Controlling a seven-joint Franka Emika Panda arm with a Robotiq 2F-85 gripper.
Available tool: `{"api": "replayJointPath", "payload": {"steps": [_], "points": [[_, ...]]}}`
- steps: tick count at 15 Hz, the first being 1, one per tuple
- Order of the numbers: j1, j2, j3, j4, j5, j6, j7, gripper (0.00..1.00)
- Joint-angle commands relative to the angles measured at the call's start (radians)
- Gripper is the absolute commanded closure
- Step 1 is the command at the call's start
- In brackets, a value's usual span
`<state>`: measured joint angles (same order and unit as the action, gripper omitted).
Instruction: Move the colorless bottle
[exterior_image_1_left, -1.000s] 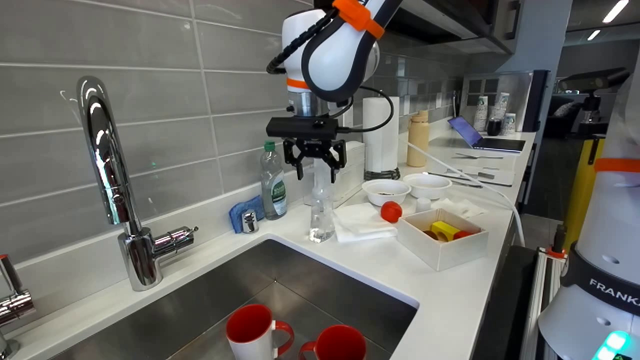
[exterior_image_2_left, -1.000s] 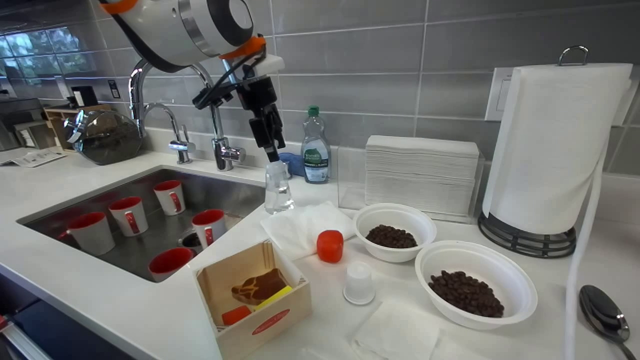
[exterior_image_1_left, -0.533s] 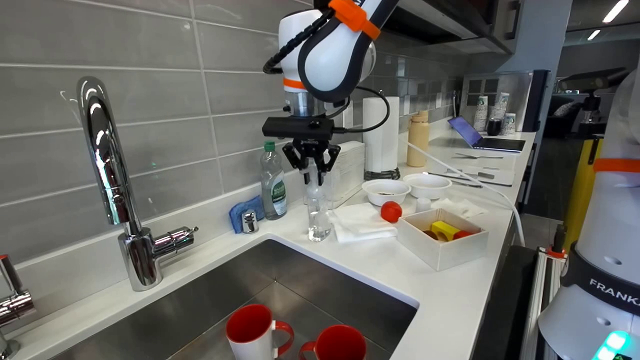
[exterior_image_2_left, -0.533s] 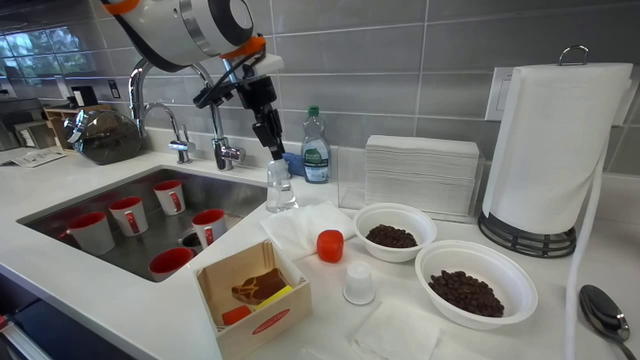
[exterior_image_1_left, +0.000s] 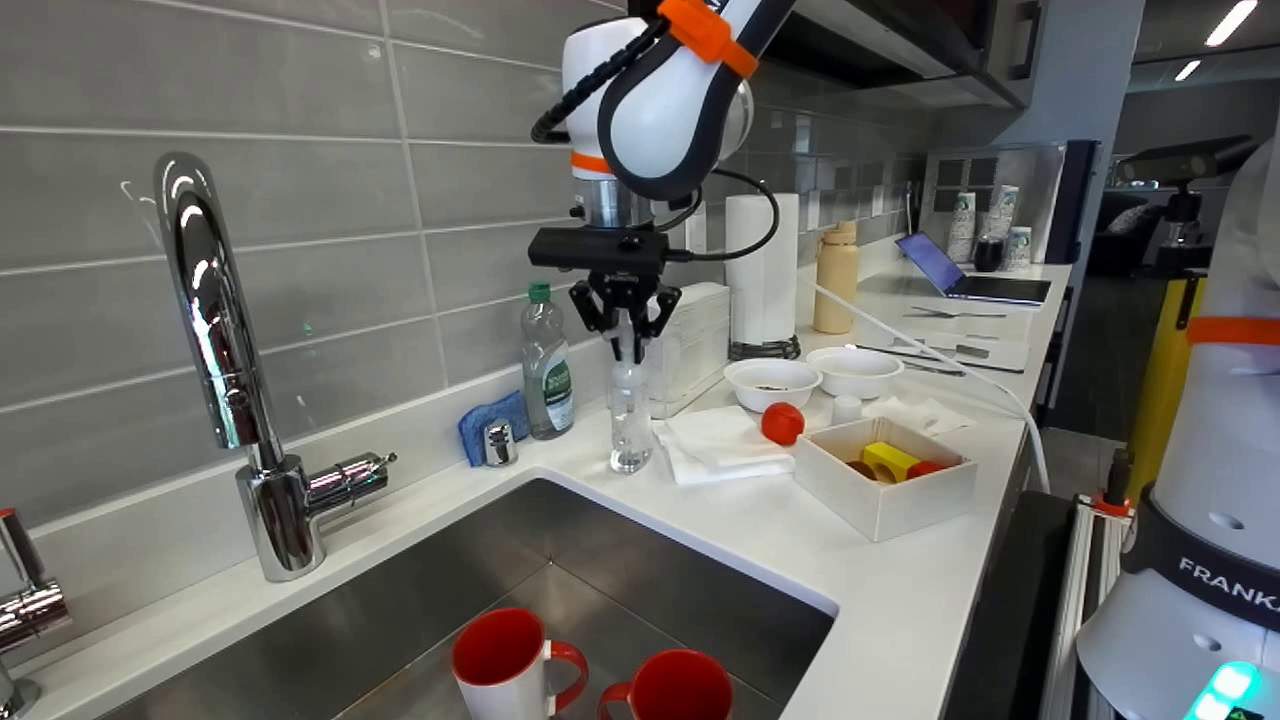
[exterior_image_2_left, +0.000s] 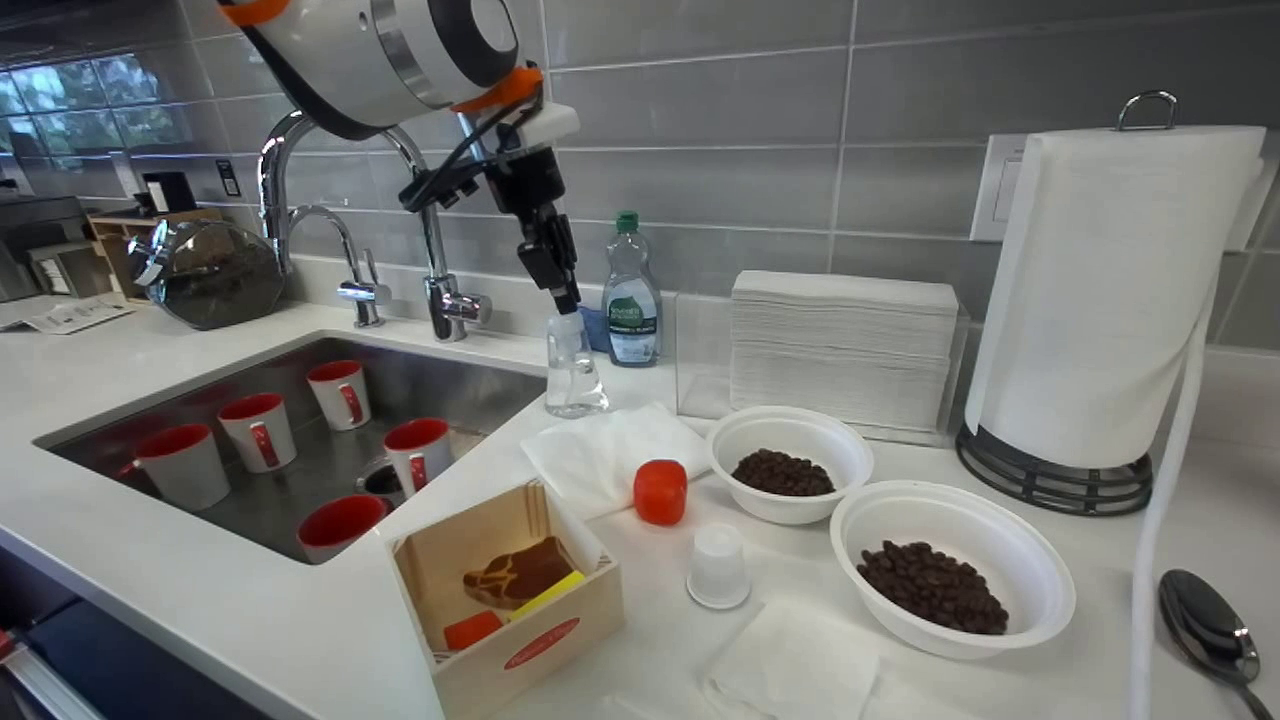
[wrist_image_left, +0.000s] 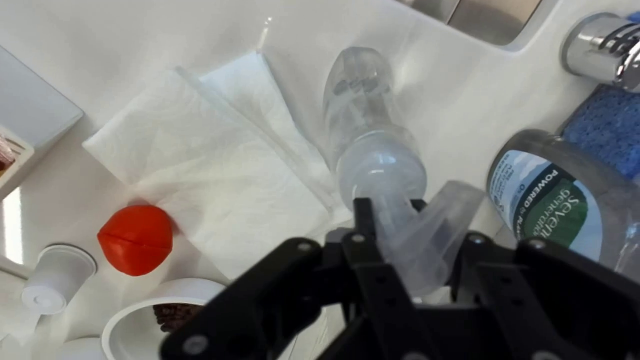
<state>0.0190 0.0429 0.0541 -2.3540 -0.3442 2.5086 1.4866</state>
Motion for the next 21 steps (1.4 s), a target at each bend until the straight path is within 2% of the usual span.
{"api": "replayJointPath", "payload": {"steps": [1, 6, 11, 15, 21], "points": [[0.005, 0.018, -0.027, 0.056, -0.021, 0.005, -0.006, 0.96], [-0.001, 0.086, -0.054, 0.132, 0.020, 0.028, -0.073, 0.96], [0.000, 0.174, -0.071, 0.209, 0.115, 0.081, -0.221, 0.96], [0.005, 0.220, -0.088, 0.276, 0.173, 0.068, -0.303, 0.96], [0.019, 0.285, -0.127, 0.371, 0.171, 0.054, -0.342, 0.96]]}}
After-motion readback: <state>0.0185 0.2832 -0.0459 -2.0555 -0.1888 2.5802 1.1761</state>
